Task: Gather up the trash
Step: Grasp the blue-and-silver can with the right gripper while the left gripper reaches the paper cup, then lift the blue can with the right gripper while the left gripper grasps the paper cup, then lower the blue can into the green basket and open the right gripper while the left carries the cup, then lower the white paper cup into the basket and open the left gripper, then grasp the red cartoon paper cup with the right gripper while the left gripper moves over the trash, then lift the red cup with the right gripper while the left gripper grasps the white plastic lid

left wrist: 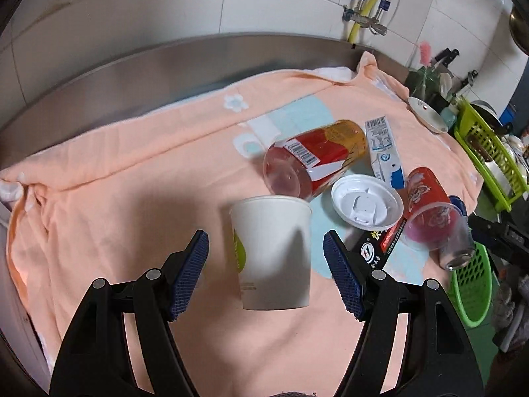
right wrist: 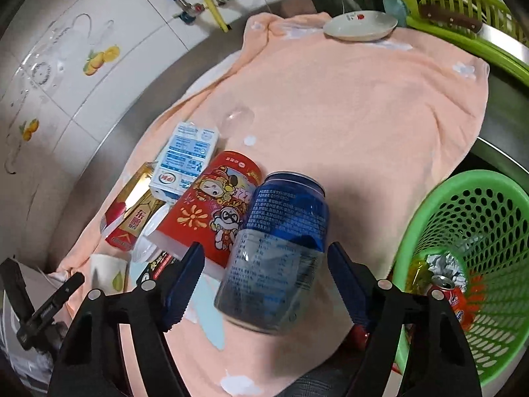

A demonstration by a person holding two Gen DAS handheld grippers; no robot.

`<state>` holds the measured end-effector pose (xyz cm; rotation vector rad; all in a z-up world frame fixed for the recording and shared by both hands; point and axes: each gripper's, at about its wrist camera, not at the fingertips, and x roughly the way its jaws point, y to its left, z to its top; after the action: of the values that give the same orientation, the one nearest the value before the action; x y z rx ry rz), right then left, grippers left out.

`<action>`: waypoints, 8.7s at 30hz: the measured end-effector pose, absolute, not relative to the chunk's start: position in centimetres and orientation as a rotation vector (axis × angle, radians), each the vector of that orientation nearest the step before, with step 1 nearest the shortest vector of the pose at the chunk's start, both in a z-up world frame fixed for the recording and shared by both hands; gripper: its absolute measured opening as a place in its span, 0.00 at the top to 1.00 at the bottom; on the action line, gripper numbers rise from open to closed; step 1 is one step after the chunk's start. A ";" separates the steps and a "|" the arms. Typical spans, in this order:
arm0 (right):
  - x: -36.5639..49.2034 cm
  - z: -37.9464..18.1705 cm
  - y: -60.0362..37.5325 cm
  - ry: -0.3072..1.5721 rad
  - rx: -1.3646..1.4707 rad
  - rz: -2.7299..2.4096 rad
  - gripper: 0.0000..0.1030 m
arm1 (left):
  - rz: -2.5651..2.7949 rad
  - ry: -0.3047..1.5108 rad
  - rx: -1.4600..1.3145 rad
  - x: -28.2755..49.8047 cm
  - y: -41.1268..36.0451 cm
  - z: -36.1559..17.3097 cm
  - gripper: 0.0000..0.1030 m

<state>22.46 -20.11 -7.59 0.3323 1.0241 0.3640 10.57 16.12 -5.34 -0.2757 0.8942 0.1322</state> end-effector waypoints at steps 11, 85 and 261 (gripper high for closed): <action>24.2 -9.3 -19.7 1.074 0.326 0.324 0.28 | 0.094 0.946 -0.269 12.1 15.9 -7.2 0.31; 20.9 -21.8 -42.1 1.256 0.175 -0.109 0.39 | -0.331 0.882 -0.164 12.0 1.2 -0.5 0.41; 23.3 -8.9 -25.8 1.060 0.702 0.547 0.32 | -0.249 0.939 0.218 18.5 1.5 -9.3 0.84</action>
<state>23.30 -25.75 -8.90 0.7015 1.0599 0.5469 18.54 1.55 -9.31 0.2177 0.9386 -0.2486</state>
